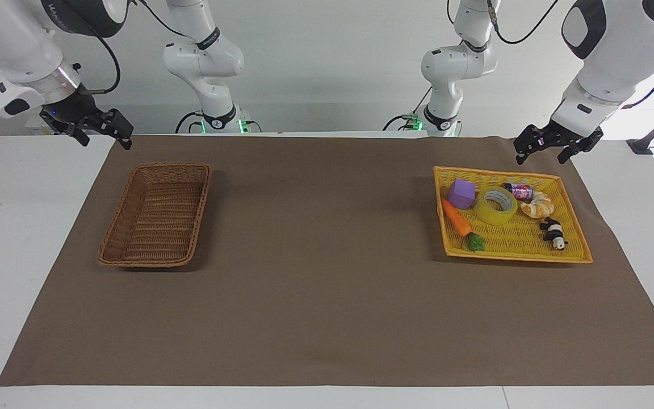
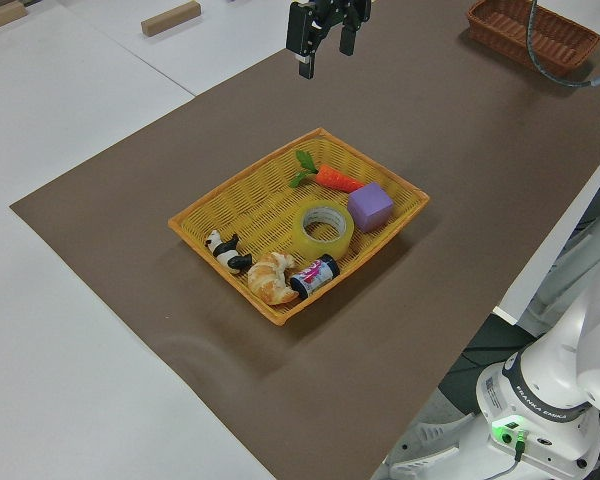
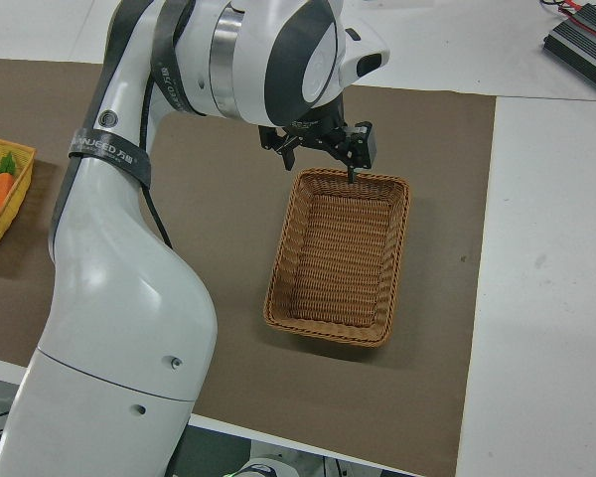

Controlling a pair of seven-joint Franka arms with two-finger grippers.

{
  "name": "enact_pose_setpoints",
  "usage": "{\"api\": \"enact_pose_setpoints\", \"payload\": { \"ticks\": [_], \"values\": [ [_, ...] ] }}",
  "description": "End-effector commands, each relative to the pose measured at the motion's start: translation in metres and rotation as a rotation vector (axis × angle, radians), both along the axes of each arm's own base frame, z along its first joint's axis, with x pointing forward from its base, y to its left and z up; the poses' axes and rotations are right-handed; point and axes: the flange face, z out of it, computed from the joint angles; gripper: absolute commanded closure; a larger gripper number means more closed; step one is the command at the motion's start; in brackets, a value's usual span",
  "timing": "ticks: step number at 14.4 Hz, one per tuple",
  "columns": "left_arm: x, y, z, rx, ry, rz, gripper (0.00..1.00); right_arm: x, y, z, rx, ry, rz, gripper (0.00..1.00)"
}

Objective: Move tape to another basket

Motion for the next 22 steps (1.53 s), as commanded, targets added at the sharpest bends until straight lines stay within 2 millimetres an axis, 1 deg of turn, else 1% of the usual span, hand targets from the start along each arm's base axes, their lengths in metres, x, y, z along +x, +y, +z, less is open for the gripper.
{"api": "enact_pose_setpoints", "payload": {
  "ticks": [1,3,4,6,8,9,10,11,12,13,14,16,18,19,21,22],
  "values": [
    [-0.004,0.003,0.003,0.021,-0.003,0.011,0.00,-0.006,-0.001,0.000,0.004,0.006,0.019,0.01],
    [-0.006,0.007,0.001,0.022,0.012,0.003,0.00,-0.006,-0.001,0.000,0.004,0.006,0.019,0.01],
    [-0.009,0.010,-0.007,0.025,0.033,0.009,0.00,-0.006,-0.001,0.000,0.004,0.006,0.019,0.01],
    [-0.024,0.015,-0.022,0.035,0.059,0.015,0.00,-0.006,-0.001,0.000,0.004,0.006,0.019,0.01],
    [-0.026,0.022,-0.025,0.036,0.059,0.039,0.00,-0.006,-0.001,0.000,0.004,0.006,0.019,0.01],
    [-0.024,0.041,-0.033,0.033,0.039,0.066,0.00,-0.006,-0.001,0.000,0.004,0.006,0.019,0.01],
    [-0.024,0.069,-0.039,0.033,-0.009,0.114,0.00,-0.006,-0.001,0.000,0.004,0.006,0.019,0.01],
    [-0.032,0.090,-0.057,0.034,-0.045,0.140,0.00,-0.006,-0.001,0.000,0.004,0.006,0.019,0.01],
    [-0.042,0.106,-0.083,0.037,-0.071,0.115,0.00,-0.006,-0.001,0.000,0.004,0.006,0.019,0.01],
    [-0.049,0.112,-0.105,0.037,-0.076,0.068,0.00,-0.006,-0.001,0.000,0.004,0.006,0.019,0.01],
    [-0.051,0.113,-0.122,0.036,-0.077,0.051,0.00,-0.006,-0.001,0.000,0.004,0.006,0.019,0.01],
    [-0.058,0.107,-0.156,0.030,-0.046,0.041,0.00,-0.006,-0.001,0.000,0.004,0.006,0.019,0.01],
    [-0.061,0.105,-0.177,0.029,-0.052,0.032,0.00,-0.006,-0.001,0.000,0.002,0.006,0.019,0.01],
    [-0.061,0.105,-0.185,0.027,-0.049,0.027,0.02,-0.006,-0.001,0.000,0.004,0.006,0.019,0.01],
    [-0.059,0.103,-0.201,0.021,-0.027,0.023,0.38,-0.006,-0.001,0.000,0.004,0.006,0.019,0.01],
    [-0.061,0.103,-0.211,0.018,-0.010,0.021,0.40,-0.006,-0.001,0.000,0.004,0.006,0.019,0.01]
  ]
}}
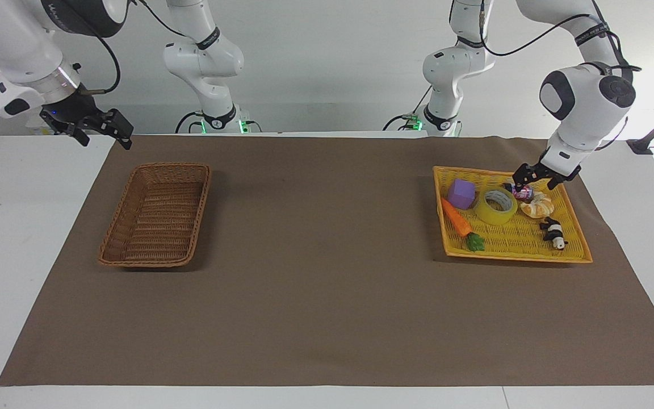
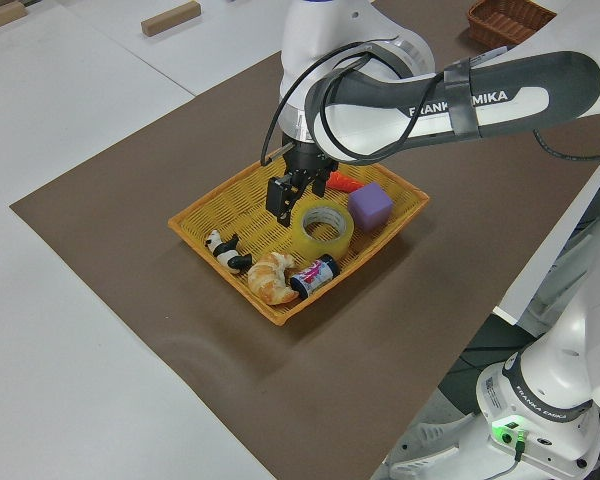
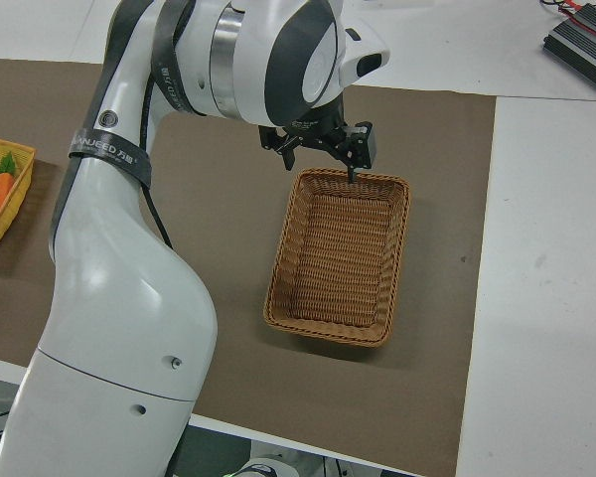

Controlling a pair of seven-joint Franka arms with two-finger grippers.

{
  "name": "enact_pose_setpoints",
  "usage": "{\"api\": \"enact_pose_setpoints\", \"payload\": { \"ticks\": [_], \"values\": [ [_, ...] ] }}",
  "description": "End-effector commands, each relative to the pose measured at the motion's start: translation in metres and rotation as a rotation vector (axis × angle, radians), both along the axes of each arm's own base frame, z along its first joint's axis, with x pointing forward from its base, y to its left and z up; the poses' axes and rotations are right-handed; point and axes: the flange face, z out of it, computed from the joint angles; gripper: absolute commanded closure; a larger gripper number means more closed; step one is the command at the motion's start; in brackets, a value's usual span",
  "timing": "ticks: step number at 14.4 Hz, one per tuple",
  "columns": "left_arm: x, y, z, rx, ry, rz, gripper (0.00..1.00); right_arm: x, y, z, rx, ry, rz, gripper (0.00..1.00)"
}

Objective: Move tape to another basket

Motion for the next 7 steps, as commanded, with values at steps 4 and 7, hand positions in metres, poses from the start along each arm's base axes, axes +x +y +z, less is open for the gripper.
{"api": "enact_pose_setpoints", "payload": {
  "ticks": [4,7],
  "values": [
    [-0.011,-0.008,-0.043,-0.001,-0.006,-0.039,0.40,-0.006,-0.001,0.000,0.004,0.006,0.019,0.01],
    [-0.010,-0.012,-0.058,-0.005,-0.017,-0.050,0.41,-0.006,-0.001,0.000,0.004,0.006,0.019,0.01]
  ]
}}
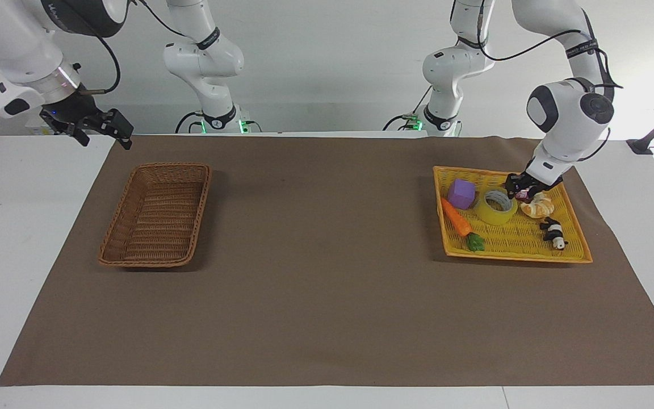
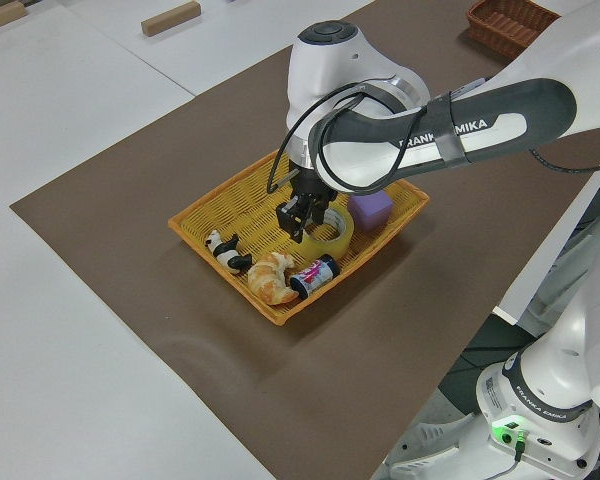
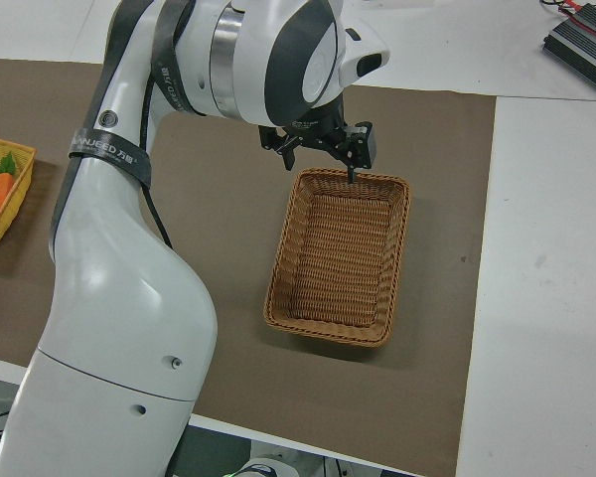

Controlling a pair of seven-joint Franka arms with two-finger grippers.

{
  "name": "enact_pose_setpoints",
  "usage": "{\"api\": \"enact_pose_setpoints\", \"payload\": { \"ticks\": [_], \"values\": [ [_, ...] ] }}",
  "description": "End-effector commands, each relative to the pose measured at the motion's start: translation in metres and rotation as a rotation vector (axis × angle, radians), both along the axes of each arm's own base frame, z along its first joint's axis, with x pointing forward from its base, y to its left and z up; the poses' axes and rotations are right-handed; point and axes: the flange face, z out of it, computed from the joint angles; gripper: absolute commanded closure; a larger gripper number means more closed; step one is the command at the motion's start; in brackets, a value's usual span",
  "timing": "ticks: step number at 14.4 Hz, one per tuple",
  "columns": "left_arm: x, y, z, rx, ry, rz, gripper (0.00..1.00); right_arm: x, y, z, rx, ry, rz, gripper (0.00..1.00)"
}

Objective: Move tape to another basket

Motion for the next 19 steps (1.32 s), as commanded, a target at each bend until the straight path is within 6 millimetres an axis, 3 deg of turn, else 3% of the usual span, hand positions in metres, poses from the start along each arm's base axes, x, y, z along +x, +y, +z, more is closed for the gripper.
{"api": "enact_pose_setpoints", "payload": {
  "ticks": [1,3,6,12,19],
  "values": [
    [-0.002,-0.003,-0.012,0.003,-0.015,-0.025,0.45,-0.006,-0.001,0.000,0.004,0.006,0.019,0.01],
    [-0.002,-0.006,-0.017,0.000,-0.004,-0.036,0.52,-0.006,-0.001,0.000,0.004,0.006,0.019,0.01],
    [-0.001,-0.005,-0.017,-0.003,-0.006,-0.094,0.52,-0.006,0.000,0.000,0.004,0.006,0.020,0.01],
    [0.010,-0.012,-0.039,-0.013,-0.044,-0.172,0.54,-0.006,-0.001,0.000,0.004,0.006,0.019,0.01],
    [0.001,-0.021,-0.052,-0.019,-0.009,-0.206,0.55,-0.006,0.000,0.000,0.004,0.006,0.020,0.01]
  ]
}}
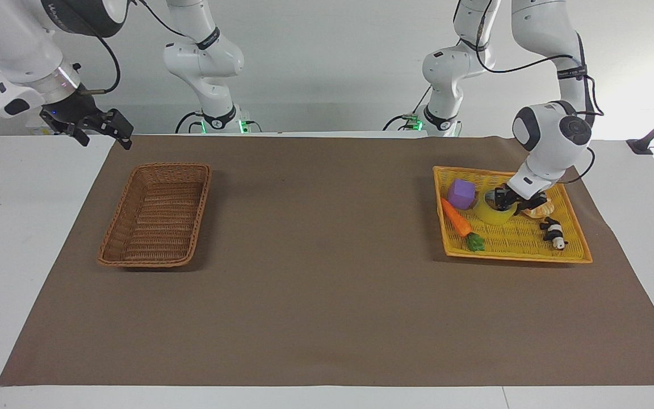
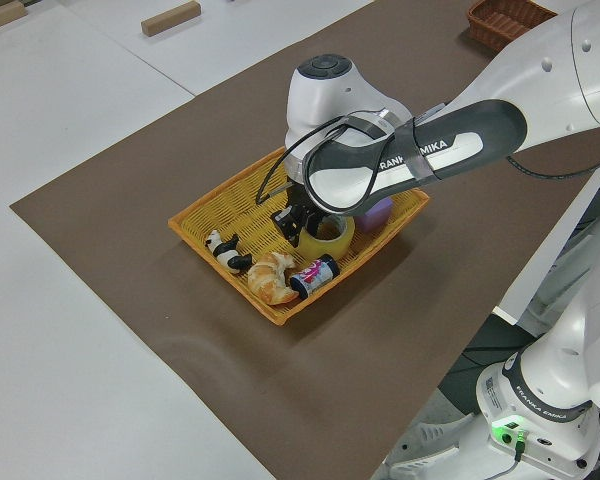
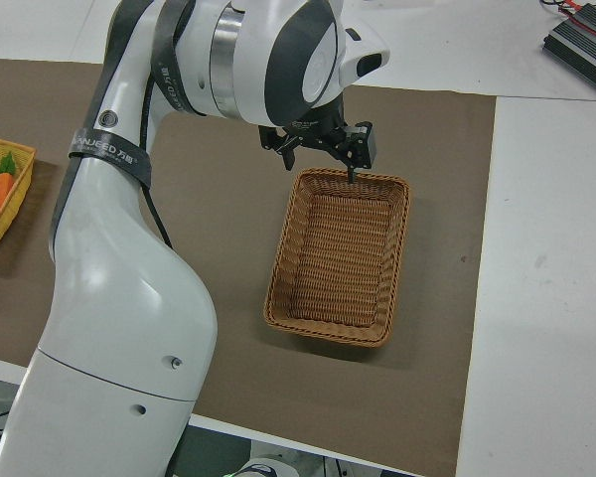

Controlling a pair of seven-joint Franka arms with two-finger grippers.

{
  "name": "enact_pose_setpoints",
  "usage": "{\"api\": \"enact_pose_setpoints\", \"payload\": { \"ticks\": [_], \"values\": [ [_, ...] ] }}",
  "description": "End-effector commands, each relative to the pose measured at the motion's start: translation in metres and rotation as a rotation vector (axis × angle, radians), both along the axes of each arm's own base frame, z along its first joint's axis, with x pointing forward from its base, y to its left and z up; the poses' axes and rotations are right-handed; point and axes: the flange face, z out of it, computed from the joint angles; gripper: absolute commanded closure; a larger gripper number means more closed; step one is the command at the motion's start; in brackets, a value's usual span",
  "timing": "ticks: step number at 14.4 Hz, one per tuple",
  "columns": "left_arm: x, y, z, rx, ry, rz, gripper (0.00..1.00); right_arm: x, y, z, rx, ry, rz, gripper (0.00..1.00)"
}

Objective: Move tape to another basket

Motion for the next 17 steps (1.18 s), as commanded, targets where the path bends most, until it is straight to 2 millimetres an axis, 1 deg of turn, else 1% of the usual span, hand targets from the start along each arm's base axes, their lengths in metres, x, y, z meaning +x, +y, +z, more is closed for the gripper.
{"api": "enact_pose_setpoints", "payload": {
  "ticks": [1,5,6,8,9,10,11,13,14,15,17],
  "values": [
    [-0.010,-0.006,-0.008,0.006,0.004,-0.030,0.55,-0.006,-0.001,0.000,0.004,0.006,0.019,0.01],
    [-0.010,-0.007,-0.018,0.001,0.022,-0.041,0.56,-0.006,-0.001,0.000,0.004,0.006,0.019,0.01],
    [-0.011,-0.007,-0.018,0.000,0.025,-0.041,0.62,-0.006,-0.001,0.000,0.004,0.006,0.019,0.01],
    [-0.011,-0.005,-0.018,0.001,0.034,-0.033,0.99,-0.006,-0.001,0.000,0.004,0.006,0.019,0.01],
    [-0.011,-0.002,-0.016,0.000,0.046,-0.032,1.00,-0.006,-0.001,0.000,0.004,0.006,0.019,0.01],
    [-0.006,0.002,-0.009,0.000,0.056,-0.026,1.00,-0.006,-0.001,0.000,0.004,0.006,0.019,0.01],
    [0.005,0.004,0.005,0.000,0.062,-0.035,1.00,-0.006,-0.001,0.000,0.004,0.006,0.019,0.01],
    [0.029,0.009,0.056,0.001,0.092,-0.039,1.00,-0.006,0.000,0.000,0.004,0.006,0.020,0.01],
    [0.041,0.003,0.082,0.002,0.098,-0.041,1.00,-0.006,-0.001,0.000,0.004,0.006,0.019,0.01],
    [0.048,-0.004,0.103,0.004,0.108,-0.042,1.00,-0.006,-0.001,0.000,0.004,0.006,0.019,0.01],
    [0.051,-0.036,0.147,0.008,0.125,0.005,1.00,-0.006,-0.001,0.000,0.004,0.006,0.019,0.01]
  ]
}}
